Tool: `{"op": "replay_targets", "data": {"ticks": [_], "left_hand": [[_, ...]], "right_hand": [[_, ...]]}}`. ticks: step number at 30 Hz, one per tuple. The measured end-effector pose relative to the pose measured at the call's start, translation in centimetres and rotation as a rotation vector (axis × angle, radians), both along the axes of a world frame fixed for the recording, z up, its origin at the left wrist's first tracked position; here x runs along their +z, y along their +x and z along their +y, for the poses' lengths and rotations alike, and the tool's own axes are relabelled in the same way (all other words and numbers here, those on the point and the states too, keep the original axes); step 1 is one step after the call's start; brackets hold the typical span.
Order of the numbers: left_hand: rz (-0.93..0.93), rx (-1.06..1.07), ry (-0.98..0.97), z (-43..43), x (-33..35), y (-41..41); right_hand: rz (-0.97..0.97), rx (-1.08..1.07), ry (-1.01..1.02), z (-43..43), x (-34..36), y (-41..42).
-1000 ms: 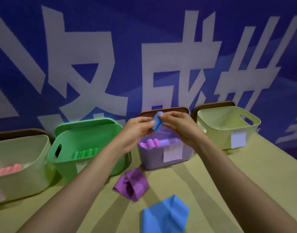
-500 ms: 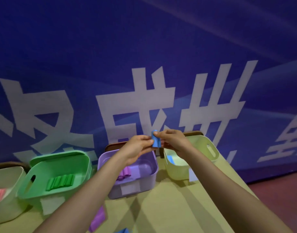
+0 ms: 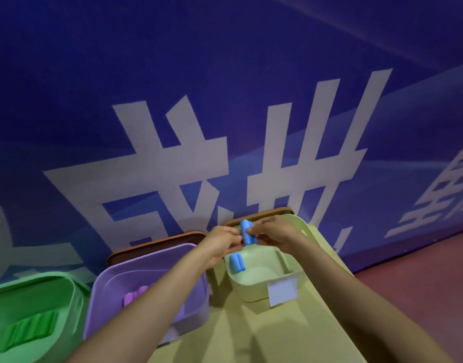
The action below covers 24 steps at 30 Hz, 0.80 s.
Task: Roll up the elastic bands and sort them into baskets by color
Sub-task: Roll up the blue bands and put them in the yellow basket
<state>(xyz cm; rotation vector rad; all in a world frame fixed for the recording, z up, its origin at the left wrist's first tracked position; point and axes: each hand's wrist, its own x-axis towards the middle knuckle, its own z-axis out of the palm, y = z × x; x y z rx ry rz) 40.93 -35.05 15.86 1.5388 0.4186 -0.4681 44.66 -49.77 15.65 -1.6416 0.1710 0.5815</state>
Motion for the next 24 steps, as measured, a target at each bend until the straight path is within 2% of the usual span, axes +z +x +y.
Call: {"op": "replay_targets", "data": {"ticks": [4,9,15,24], "left_hand": [[0.137,0.033,0.070,-1.1,-2.6,2.6],[0.286,0.151,0.019,-2.3,-5.2,4.8],[0.383,0.281,-0.041,-2.9,-8.3,6.2],[0.432,0.316,-0.116,-3.0,-9.7,6.0]], "right_hand": [[0.123,0.026,-0.225,-0.5,-4.1,3.0],[0.227,0.096,-0.431,0.4,-8.4,5.3],[0.222,0.231,-0.557,2.3,-11.3,6.0],[0.154,0.239,-0.593,3.2,-13.4,6.1]]}}
